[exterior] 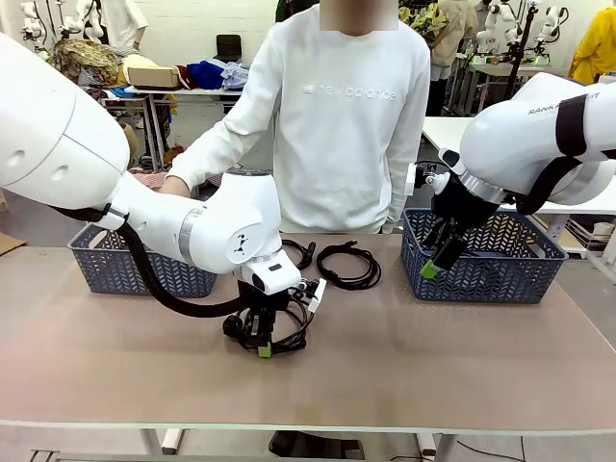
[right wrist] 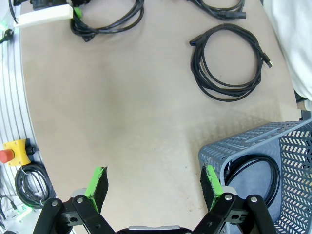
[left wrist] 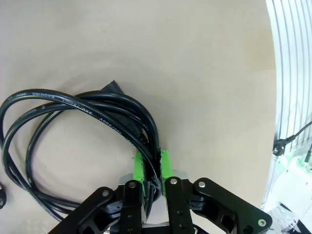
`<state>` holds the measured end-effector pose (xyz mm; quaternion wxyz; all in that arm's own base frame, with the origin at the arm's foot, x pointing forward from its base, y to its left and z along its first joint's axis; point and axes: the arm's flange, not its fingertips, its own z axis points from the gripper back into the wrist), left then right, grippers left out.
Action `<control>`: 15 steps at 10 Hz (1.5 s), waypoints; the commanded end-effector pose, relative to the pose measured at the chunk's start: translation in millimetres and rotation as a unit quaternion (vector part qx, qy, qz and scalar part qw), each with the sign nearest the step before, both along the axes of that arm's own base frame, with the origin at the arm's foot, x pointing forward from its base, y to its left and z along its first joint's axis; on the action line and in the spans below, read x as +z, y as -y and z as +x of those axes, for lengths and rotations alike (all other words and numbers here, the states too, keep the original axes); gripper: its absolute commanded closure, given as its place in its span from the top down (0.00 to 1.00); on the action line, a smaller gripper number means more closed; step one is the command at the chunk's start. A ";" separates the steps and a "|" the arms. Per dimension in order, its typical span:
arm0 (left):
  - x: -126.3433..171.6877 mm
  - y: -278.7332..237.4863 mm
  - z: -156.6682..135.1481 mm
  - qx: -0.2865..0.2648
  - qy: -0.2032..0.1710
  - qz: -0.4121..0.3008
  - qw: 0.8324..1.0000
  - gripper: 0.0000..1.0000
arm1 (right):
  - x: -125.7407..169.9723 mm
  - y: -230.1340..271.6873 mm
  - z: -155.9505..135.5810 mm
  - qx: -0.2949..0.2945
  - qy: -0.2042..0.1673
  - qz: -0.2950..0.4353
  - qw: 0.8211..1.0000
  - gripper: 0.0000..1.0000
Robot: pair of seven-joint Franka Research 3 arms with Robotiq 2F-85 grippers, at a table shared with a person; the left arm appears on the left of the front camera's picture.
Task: Organize the cables according to human instructions.
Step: Pick up a bundle of cables and place it in the basket indicated by the human.
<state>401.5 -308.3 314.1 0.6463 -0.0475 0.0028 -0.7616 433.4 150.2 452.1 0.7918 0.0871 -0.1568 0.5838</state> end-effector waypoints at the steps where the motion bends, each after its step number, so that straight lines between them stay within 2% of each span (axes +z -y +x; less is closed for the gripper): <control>1: 3.5 -6.5 3.0 0.004 0.021 0.021 1.000 0.00 | 2.3 -1.2 0.4 -0.006 0.001 -0.005 1.000 1.00; 3: 21.2 -3.5 3.4 -0.007 0.035 0.013 0.999 0.00 | 2.3 -1.2 0.4 -0.006 0.001 -0.005 1.000 1.00; 6: 78.8 1.6 4.8 -0.023 0.053 -0.028 0.998 0.00 | 2.3 -1.2 0.4 -0.006 0.001 -0.005 1.000 1.00; 7: 98.9 -0.6 7.9 -0.030 0.063 -0.021 0.997 0.00 | 2.3 -1.2 0.4 -0.006 0.001 -0.005 1.000 1.00; 11: 168.1 -35.8 42.4 -0.006 0.065 -0.014 0.998 0.00 | 2.3 -1.2 0.4 -0.006 0.001 -0.005 1.000 1.00; 15: 205.9 -85.5 79.6 0.018 0.043 -0.061 0.997 0.00 | 2.3 -1.2 0.4 -0.006 0.001 -0.005 1.000 1.00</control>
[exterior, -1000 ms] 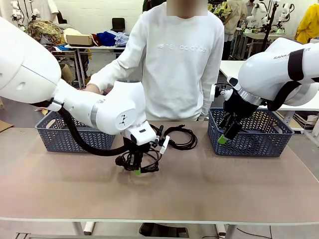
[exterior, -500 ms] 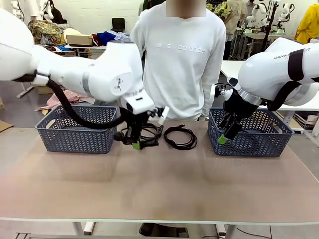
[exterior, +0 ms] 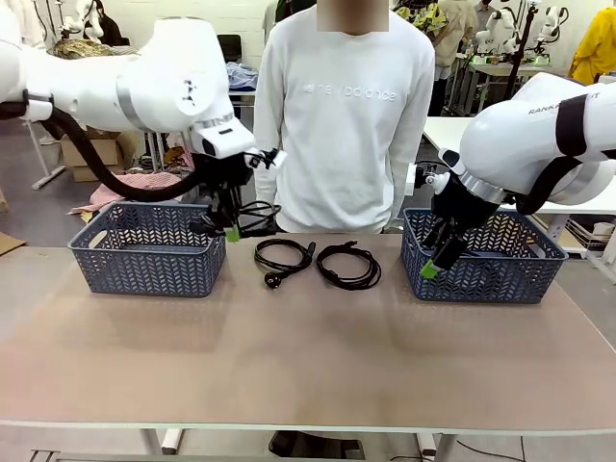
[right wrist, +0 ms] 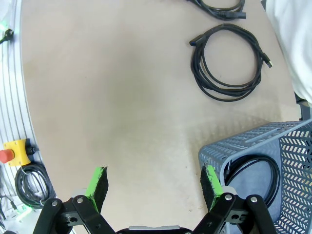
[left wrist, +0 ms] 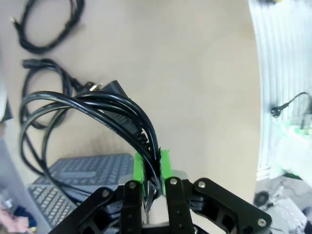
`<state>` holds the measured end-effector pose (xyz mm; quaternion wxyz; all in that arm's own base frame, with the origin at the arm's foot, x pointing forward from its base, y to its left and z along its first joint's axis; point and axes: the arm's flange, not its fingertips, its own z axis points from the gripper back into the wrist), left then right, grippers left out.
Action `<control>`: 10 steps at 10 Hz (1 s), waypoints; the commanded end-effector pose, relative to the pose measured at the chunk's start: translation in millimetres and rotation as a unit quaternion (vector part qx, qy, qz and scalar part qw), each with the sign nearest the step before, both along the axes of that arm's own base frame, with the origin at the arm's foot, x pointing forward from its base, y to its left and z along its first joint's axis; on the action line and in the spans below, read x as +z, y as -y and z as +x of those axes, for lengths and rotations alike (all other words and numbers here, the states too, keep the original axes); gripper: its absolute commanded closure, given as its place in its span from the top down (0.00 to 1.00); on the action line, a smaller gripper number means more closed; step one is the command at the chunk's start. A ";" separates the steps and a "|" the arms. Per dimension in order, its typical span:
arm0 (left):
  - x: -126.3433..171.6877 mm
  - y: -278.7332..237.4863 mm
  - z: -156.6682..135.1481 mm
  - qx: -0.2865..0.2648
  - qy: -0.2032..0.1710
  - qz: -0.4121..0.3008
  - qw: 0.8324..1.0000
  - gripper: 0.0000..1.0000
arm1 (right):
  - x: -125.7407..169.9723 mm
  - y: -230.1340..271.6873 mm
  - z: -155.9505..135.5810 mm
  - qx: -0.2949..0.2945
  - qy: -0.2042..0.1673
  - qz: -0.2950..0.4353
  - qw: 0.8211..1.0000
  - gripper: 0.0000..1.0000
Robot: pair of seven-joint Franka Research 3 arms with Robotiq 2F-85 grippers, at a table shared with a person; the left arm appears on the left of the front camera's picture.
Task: Organize the cables according to human instructions.
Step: Pick up a bundle of cables and place it in the basket indicated by the human.
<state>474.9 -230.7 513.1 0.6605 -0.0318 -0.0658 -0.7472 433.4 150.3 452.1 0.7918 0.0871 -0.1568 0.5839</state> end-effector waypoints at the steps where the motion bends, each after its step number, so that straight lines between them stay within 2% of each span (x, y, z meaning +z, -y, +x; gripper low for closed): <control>1: 12.8 -18.8 13.0 -0.001 -0.011 -0.032 0.999 0.00 | 2.2 -1.1 0.5 -0.007 0.001 -0.005 1.000 1.00; 2: 17.0 -27.9 18.4 0.023 -0.012 -0.039 0.999 0.00 | 2.2 -1.1 0.5 -0.007 0.001 -0.005 1.000 1.00; 3: 6.1 -12.3 7.4 0.006 -0.003 -0.012 1.000 0.00 | 2.2 -1.1 0.5 -0.007 0.001 -0.005 1.000 1.00; 8: 6.1 -12.3 7.4 0.006 -0.003 -0.012 1.000 0.00 | 2.2 -1.1 0.5 -0.007 0.001 -0.005 1.000 1.00; 9: 5.1 -7.3 8.0 0.003 -0.009 -0.018 1.000 0.15 | 2.2 -1.1 0.5 -0.007 0.001 -0.005 1.000 1.00; 10: 1.9 -21.3 11.9 0.010 -0.007 -0.010 1.000 0.15 | 2.2 -1.1 0.5 -0.007 0.001 -0.005 1.000 1.00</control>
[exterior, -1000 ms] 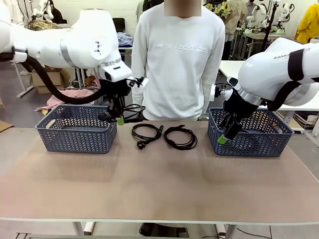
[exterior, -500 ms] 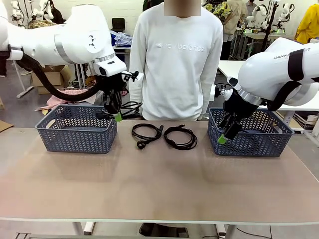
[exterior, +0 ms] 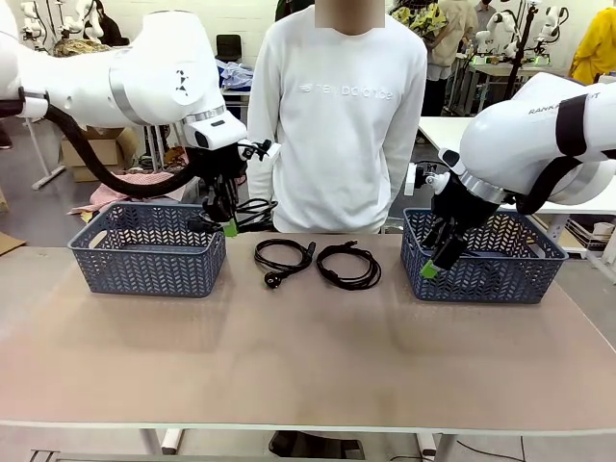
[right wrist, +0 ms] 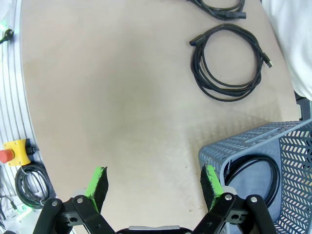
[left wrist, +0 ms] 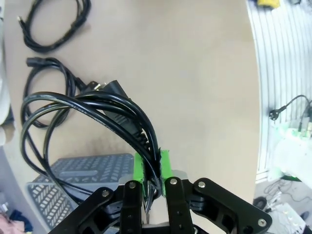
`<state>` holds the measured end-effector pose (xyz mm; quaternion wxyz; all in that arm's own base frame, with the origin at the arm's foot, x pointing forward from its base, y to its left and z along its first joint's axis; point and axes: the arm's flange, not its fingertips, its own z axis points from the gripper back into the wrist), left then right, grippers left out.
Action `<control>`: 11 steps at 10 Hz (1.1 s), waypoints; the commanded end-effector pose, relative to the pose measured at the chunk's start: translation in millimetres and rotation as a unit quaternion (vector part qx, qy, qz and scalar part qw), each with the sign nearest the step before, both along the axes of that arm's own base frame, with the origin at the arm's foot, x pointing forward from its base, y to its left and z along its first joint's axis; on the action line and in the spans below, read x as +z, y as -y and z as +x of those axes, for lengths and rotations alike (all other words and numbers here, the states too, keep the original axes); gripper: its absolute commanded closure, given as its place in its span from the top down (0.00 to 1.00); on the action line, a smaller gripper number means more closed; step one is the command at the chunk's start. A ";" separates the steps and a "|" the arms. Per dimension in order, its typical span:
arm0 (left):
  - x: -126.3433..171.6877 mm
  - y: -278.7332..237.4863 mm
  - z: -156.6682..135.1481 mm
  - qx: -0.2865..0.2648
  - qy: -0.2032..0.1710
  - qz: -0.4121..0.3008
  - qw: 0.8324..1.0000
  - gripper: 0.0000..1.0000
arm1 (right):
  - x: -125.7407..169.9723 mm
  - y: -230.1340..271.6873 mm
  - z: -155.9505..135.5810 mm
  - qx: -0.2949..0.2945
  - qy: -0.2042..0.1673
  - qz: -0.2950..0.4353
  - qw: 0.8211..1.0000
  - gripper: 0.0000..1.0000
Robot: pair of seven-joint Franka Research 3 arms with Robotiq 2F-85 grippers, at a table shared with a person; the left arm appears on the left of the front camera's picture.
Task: Organize the cables according to human instructions.
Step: Pick up a bundle of cables and place it in the basket indicated by the human.
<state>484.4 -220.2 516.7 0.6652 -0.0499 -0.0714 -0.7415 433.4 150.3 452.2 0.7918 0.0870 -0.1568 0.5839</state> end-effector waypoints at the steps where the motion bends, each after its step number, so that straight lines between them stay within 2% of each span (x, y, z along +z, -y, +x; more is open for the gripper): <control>1: -2.9 -28.8 9.4 0.002 -0.008 0.014 1.000 0.15 | 2.2 -1.2 0.5 -0.007 0.001 -0.005 1.000 1.00; 5: -10.3 -85.8 26.9 0.009 0.002 0.032 0.999 0.15 | 2.2 -1.2 0.5 -0.007 0.001 -0.005 1.000 1.00; 8: -18.7 -117.6 49.6 0.012 0.023 0.068 0.997 0.15 | 2.2 -1.2 0.5 -0.007 0.001 -0.005 1.000 1.00; 11: -33.9 -139.5 78.0 0.026 0.022 0.065 0.997 0.15 | 2.2 -1.2 0.5 -0.007 0.001 -0.005 1.000 1.00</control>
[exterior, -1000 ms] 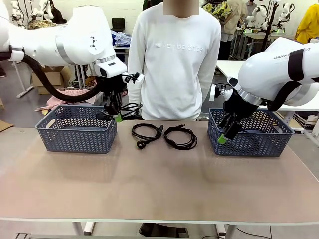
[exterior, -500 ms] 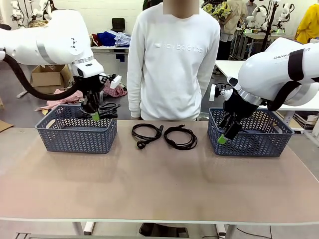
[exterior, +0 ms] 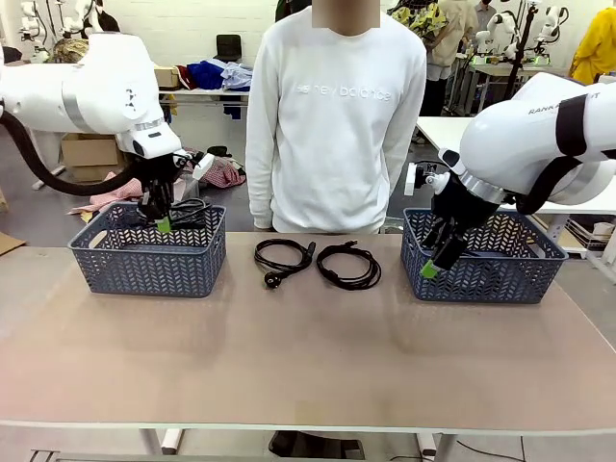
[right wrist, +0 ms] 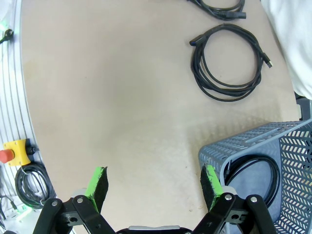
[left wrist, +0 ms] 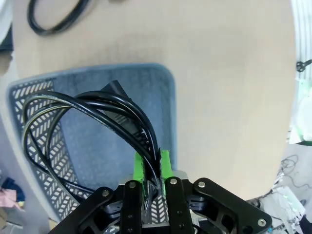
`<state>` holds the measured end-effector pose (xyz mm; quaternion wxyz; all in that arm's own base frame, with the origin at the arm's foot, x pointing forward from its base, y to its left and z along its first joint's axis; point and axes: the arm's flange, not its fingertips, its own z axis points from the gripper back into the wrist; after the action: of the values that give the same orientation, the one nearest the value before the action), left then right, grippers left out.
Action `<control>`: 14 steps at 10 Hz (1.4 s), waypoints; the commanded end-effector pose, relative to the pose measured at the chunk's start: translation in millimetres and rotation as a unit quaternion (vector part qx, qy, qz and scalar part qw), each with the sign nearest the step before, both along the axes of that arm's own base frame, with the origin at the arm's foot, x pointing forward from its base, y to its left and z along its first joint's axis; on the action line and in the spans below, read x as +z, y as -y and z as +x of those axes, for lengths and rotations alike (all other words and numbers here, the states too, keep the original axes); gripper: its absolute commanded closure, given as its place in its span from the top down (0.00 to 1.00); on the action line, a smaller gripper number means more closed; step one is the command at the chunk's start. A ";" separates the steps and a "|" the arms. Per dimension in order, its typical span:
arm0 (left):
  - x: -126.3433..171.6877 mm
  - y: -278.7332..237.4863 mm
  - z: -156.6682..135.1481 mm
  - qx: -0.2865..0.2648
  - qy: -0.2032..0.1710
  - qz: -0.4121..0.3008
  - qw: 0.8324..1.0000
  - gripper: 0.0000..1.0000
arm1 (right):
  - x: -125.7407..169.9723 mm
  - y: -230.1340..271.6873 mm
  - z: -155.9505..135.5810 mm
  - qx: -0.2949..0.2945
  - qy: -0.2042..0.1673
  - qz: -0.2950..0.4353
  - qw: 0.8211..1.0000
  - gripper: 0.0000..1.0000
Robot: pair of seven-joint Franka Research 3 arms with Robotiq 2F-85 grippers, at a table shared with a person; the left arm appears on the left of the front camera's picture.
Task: Organize the cables according to human instructions.
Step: Pick up a bundle of cables and place it in the basket indicated by the human.
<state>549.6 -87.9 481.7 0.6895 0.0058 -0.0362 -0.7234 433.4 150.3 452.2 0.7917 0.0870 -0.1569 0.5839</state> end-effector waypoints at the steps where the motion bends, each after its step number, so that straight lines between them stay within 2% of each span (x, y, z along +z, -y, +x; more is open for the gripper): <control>1: -4.2 -11.6 21.0 -0.004 0.005 0.003 1.000 0.15 | 2.2 -1.1 0.5 -0.007 0.001 -0.005 1.000 1.00; 7: -25.3 -24.8 43.8 0.007 0.005 -0.008 1.000 0.15 | 2.2 -1.1 0.5 -0.007 0.001 -0.005 1.000 1.00; 8: -25.8 -25.1 44.7 0.007 0.000 -0.013 1.000 0.35 | 2.2 -1.1 0.5 -0.007 0.001 -0.005 1.000 1.00; 9: -25.0 -24.3 44.7 0.007 -0.002 -0.015 1.000 0.35 | 2.2 -1.1 0.5 -0.007 0.001 -0.005 1.000 1.00; 10: -22.5 -24.1 43.8 0.007 -0.004 -0.018 1.000 0.54 | 2.2 -1.1 0.5 -0.007 0.001 -0.005 1.000 1.00; 11: -18.7 -23.9 43.5 0.008 -0.003 -0.016 1.000 0.40 | 2.2 -1.1 0.5 -0.007 0.001 -0.005 1.000 1.00; 12: -14.9 -23.9 43.9 0.011 -0.007 -0.016 1.000 0.74 | 2.2 -1.1 0.5 -0.007 0.001 -0.005 1.000 1.00; 13: -9.2 -22.4 43.9 0.011 -0.012 -0.019 1.000 0.60 | 2.2 -1.1 0.5 -0.007 0.001 -0.005 1.000 1.00; 14: -3.7 -20.5 43.5 0.011 -0.022 -0.026 0.999 0.93 | 2.2 -1.1 0.5 -0.007 0.001 -0.005 1.000 1.00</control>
<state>592.7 -69.3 469.2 0.7025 -0.0058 -0.0362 -0.7107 433.4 150.3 452.2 0.7918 0.0870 -0.1568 0.5839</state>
